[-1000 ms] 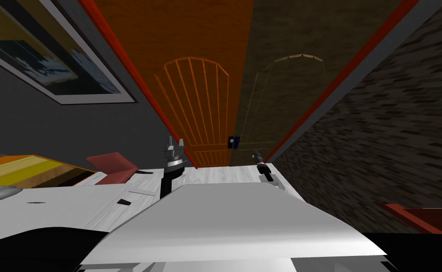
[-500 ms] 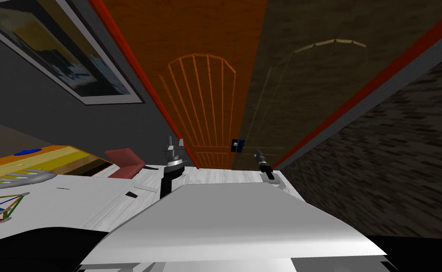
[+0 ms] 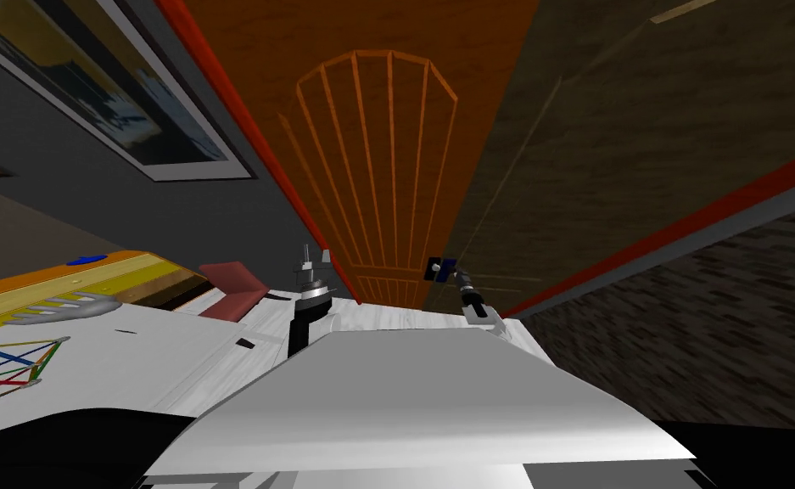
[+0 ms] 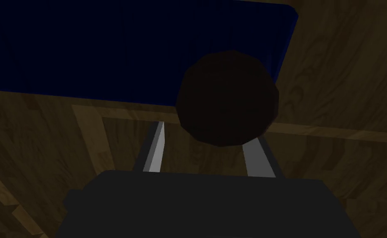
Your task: Pull the door open
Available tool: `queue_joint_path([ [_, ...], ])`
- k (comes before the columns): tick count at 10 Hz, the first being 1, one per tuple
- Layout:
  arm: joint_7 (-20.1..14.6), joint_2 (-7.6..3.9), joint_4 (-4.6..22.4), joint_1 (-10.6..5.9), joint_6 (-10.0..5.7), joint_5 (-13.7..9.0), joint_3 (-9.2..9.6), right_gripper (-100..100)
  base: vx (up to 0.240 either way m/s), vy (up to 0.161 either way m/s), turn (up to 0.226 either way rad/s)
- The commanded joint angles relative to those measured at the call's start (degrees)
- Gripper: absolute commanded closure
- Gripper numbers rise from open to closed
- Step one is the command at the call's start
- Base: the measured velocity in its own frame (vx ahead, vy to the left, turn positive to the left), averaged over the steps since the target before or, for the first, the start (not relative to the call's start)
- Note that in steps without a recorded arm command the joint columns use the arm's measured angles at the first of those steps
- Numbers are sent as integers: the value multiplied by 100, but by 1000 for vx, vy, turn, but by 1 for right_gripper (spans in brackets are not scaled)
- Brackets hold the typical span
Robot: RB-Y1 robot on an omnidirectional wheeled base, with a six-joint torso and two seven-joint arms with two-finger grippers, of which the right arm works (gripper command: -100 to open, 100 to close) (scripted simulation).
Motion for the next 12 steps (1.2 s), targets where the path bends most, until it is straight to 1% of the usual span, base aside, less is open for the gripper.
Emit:
queue_joint_path([
  [1, 1, -3, 2, 10, -4, 0, -5, 100, -32, -22, -24],
  [5, 1, -3, 2, 10, -4, 0, -5, 100, -19, -7, 4],
  [6, -11, -65, 20, 103, 16, -12, -102, -100, -101, -55, -141],
  [8, -29, -96, 12, 168, 18, -12, -137, -100, -166, -50, -75],
  [9, -44, -101, -5, 198, 12, -7, -131, -100, -190, 35, -20],
  [10, -61, -96, -29, 217, 0, 1, -107, -100, -184, 47, -1],
  [12, -111, -43, -124, 223, -49, 38, 33, -100, -205, 85, 58],
])
